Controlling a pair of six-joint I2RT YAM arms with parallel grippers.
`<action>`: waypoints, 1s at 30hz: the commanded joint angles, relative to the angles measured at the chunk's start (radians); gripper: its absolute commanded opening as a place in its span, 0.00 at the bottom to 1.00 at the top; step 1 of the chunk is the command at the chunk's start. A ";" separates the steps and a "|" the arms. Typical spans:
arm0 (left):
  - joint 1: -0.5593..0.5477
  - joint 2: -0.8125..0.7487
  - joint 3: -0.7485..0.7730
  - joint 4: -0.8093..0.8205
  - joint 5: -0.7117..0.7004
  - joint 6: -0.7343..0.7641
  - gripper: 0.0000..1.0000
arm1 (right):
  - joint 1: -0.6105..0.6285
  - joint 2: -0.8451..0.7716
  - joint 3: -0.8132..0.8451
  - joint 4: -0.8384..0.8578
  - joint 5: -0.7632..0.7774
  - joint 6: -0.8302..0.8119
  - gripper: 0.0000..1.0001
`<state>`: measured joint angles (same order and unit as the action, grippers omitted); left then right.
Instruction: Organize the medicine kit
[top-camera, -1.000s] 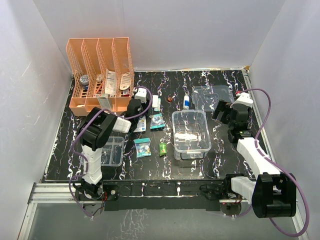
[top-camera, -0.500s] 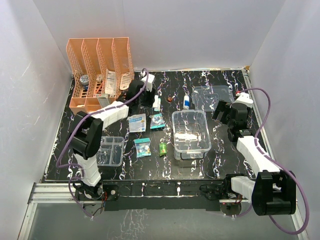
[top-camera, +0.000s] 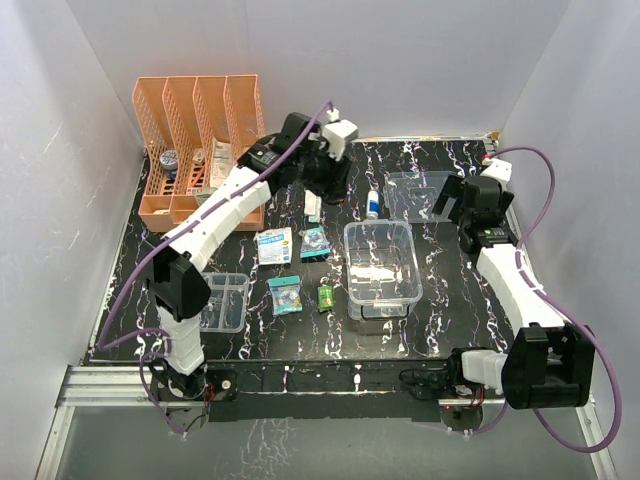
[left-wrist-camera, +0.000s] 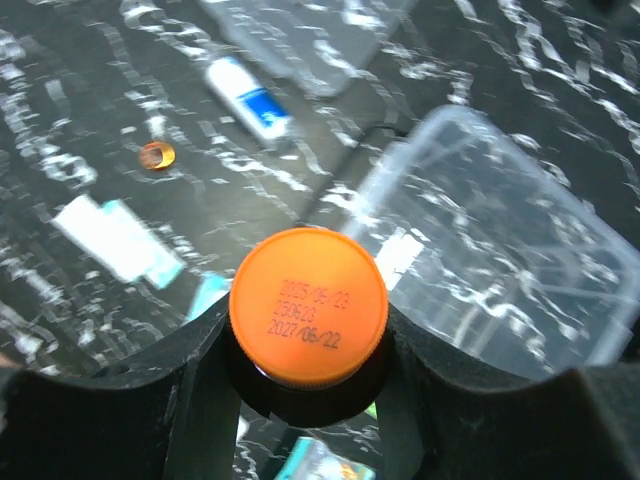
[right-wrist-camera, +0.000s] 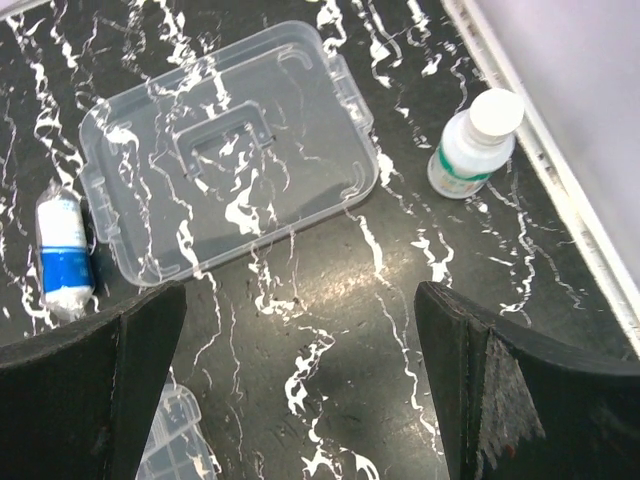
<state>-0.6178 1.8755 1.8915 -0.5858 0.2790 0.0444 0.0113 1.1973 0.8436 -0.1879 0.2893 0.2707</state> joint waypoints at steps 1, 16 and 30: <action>-0.082 0.048 0.160 -0.266 0.097 -0.006 0.00 | 0.001 0.032 0.121 -0.074 0.112 0.019 0.98; -0.254 0.159 0.226 -0.445 -0.001 0.352 0.00 | 0.001 0.024 0.173 -0.141 0.150 0.034 0.98; -0.298 0.275 0.330 -0.432 -0.083 0.599 0.00 | 0.001 0.001 0.183 -0.162 0.160 0.042 0.98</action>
<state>-0.8894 2.1471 2.1605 -1.0222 0.2146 0.5602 0.0113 1.2362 0.9836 -0.3580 0.4248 0.2989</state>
